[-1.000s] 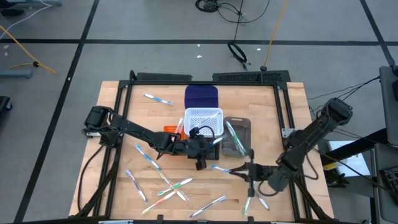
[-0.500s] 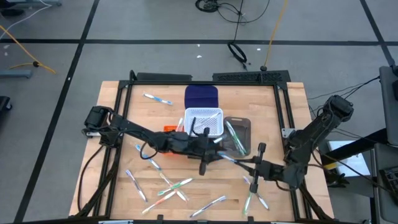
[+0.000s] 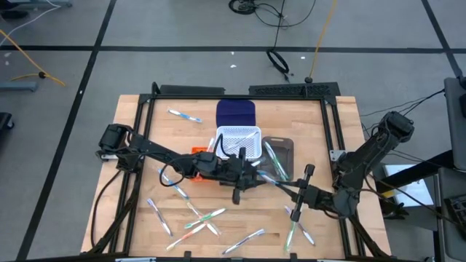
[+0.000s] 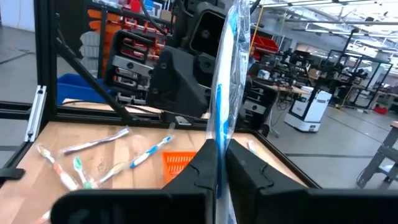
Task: Pick & Place Toothbrushes
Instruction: Put the blue toothbrush into the black basket
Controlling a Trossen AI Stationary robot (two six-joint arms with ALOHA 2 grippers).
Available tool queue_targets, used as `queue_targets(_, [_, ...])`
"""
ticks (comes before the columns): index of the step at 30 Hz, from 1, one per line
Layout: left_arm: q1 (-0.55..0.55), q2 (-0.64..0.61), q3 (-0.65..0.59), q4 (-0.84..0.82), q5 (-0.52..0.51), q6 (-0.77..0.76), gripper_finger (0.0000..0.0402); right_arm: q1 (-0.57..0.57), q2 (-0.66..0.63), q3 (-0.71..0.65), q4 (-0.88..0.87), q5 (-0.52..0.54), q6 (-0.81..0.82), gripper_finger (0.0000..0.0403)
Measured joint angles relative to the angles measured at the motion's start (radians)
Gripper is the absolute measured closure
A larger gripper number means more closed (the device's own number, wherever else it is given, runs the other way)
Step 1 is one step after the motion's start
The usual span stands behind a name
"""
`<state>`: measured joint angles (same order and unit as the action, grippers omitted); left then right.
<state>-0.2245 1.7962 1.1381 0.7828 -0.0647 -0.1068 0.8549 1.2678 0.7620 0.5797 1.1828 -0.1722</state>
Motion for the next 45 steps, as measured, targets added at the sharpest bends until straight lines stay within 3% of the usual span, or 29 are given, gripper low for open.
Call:
queue_targets(18, [0.0, 0.0, 0.0, 0.054, 0.009, 0.0, 0.0276, -0.094, 0.01, -0.022, 0.0, -0.09, 0.082, 0.0393])
queue_targets(21, [0.001, 0.0, 0.0, 0.053, 0.004, 0.0, 0.0313, -0.095, 0.01, -0.022, 0.0, -0.091, 0.082, 0.0392])
queue_targets(24, [0.001, 0.0, 0.0, 0.052, 0.004, 0.013, 0.0377, -0.095, 0.01, -0.022, -0.002, -0.095, 0.082, 0.0392])
queue_targets(27, [0.0, 0.0, 0.0, 0.047, 0.004, 0.019, 0.0386, -0.095, 0.01, -0.022, -0.003, -0.096, 0.084, 0.0389])
queue_targets(39, [0.001, -0.004, 0.0, -0.006, 0.007, 0.02, 0.0396, -0.094, 0.002, -0.022, -0.055, -0.029, 0.078, 0.0321])
queue_targets(45, [0.002, -0.071, 0.0, -0.165, 0.004, 0.023, 0.0396, -0.094, -0.026, -0.022, -0.119, 0.026, 0.082, 0.0284])
